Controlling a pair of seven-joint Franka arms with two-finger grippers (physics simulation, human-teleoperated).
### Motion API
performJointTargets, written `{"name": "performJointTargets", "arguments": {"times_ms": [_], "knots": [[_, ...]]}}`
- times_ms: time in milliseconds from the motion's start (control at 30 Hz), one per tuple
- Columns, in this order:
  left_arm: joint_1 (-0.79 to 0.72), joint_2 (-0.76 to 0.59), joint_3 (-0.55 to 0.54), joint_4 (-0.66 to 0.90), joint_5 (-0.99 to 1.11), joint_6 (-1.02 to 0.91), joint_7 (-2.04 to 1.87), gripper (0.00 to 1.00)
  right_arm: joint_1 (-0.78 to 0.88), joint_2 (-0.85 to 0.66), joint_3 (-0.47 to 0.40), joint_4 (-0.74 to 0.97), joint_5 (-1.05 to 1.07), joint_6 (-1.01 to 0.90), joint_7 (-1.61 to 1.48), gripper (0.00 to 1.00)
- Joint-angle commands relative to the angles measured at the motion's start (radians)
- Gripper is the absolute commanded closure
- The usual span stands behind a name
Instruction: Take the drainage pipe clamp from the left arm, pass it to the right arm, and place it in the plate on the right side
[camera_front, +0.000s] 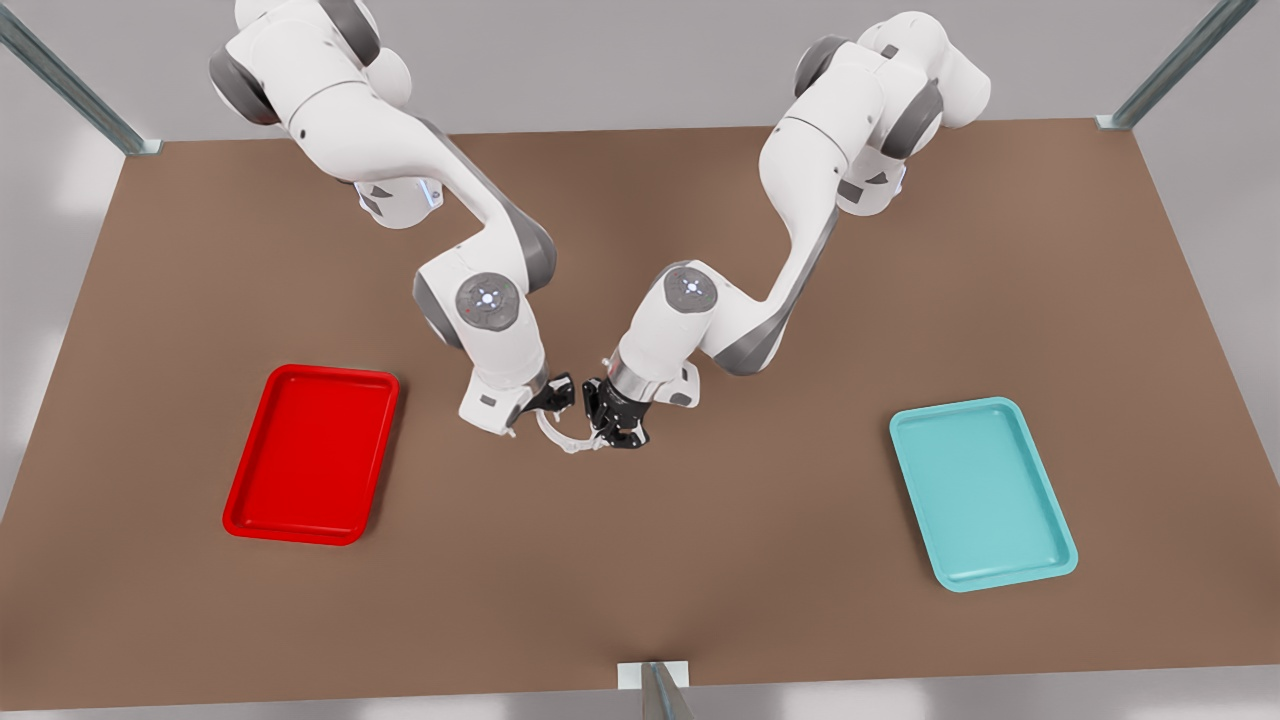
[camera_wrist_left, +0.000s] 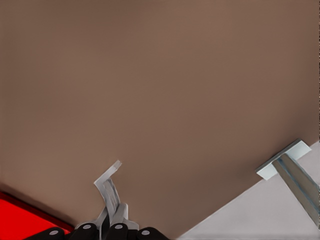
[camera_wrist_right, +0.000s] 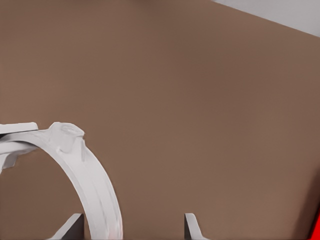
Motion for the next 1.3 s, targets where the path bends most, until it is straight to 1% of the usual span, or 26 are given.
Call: {"name": "performJointTargets", "arguments": {"times_ms": [0, 33, 100, 133, 233, 267, 300, 333, 367, 400, 667, 800, 833, 867, 933, 1000, 1067, 1133, 1200, 1233, 1267], "knots": [[0.002, -0.003, 0.0, 0.001, -0.006, -0.006, -0.352, 0.79, 0.005, 0.007, 0.0, -0.002, 0.001, 0.075, 0.023, 0.2], [0.002, -0.003, 0.0, 0.001, -0.006, -0.006, -0.352, 0.79, 0.005, 0.008, 0.0, -0.002, 0.0, 0.086, 0.023, 0.25], [0.002, -0.003, 0.0, 0.001, -0.006, -0.006, -0.353, 0.79, 0.005, 0.008, 0.0, -0.002, 0.0, 0.086, 0.023, 0.43], [0.002, -0.003, 0.0, 0.001, -0.006, -0.005, -0.353, 0.79, 0.005, 0.008, 0.0, -0.002, 0.0, 0.086, 0.023, 0.49], [0.0, -0.001, 0.002, 0.001, -0.012, -0.005, -0.353, 0.79, 0.005, 0.008, 0.0, -0.002, 0.0, 0.088, 0.023, 0.67], [0.0, -0.001, 0.002, 0.001, -0.018, -0.005, -0.353, 0.79, 0.004, 0.008, 0.0, -0.002, 0.0, 0.088, 0.023, 0.7], [-0.001, -0.001, 0.002, 0.001, -0.02, -0.005, -0.355, 0.0, 0.004, 0.008, 0.0, -0.002, 0.0, 0.088, 0.023, 0.7], [-0.003, -0.001, 0.002, 0.001, -0.018, -0.005, -0.356, 0.0, 0.004, 0.008, 0.0, -0.002, 0.0, 0.086, 0.023, 0.7], [-0.004, -0.001, 0.002, 0.001, -0.018, -0.005, -0.356, 0.0, 0.002, 0.008, 0.0, -0.002, 0.0, 0.086, 0.023, 0.72], [-0.004, -0.003, 0.002, 0.001, -0.018, -0.005, -0.358, 0.0, 0.002, 0.008, 0.0, -0.002, 0.0, 0.088, 0.023, 0.79], [0.0, -0.009, 0.002, 0.001, -0.017, -0.019, -0.352, 0.0, -0.014, 0.005, 0.0, -0.002, 0.0, 0.086, 0.023, 0.79], [0.011, -0.017, 0.002, 0.001, -0.023, -0.065, -0.329, 0.0, -0.096, -0.035, 0.009, -0.061, 0.001, 0.085, -0.037, 0.79], [0.026, -0.02, -0.006, -0.001, -0.025, -0.097, -0.303, 0.0, -0.174, -0.039, 0.066, -0.084, 0.0, 0.088, -0.061, 0.79], [0.054, -0.021, -0.023, 0.001, -0.025, -0.109, -0.298, 0.0, -0.278, -0.045, 0.146, -0.111, 0.0, 0.088, -0.091, 0.79], [0.112, -0.026, -0.061, 0.001, -0.026, -0.143, -0.198, 0.0, -0.406, -0.053, 0.213, -0.153, 0.0, 0.095, -0.144, 0.79], [0.191, -0.034, -0.106, 0.001, -0.09, -0.233, 0.027, 0.0, -0.465, -0.075, 0.224, -0.193, 0.0, 0.095, -0.178, 0.79], [0.25, -0.04, -0.106, 0.001, -0.114, -0.321, 0.329, 0.0, -0.539, -0.076, 0.226, -0.217, 0.0, 0.095, -0.239, 0.79], [0.352, -0.064, -0.103, 0.001, -0.111, -0.485, 0.786, 0.0, -0.6, -0.068, 0.224, -0.236, 0.0, 0.095, -0.305, 0.79], [0.413, -0.078, -0.09, 0.001, -0.103, -0.582, 1.19, 0.0, -0.666, -0.049, 0.224, -0.242, 0.0, 0.095, -0.381, 0.79], [0.447, -0.095, -0.083, 0.001, -0.088, -0.622, 1.418, 0.0, -0.691, -0.041, 0.224, -0.245, 0.0, 0.095, -0.413, 0.79], [0.451, -0.113, -0.083, 0.003, 0.034, -0.686, 1.68, 0.0, -0.708, -0.041, 0.224, -0.246, 0.0, 0.095, -0.439, 0.79]]}}
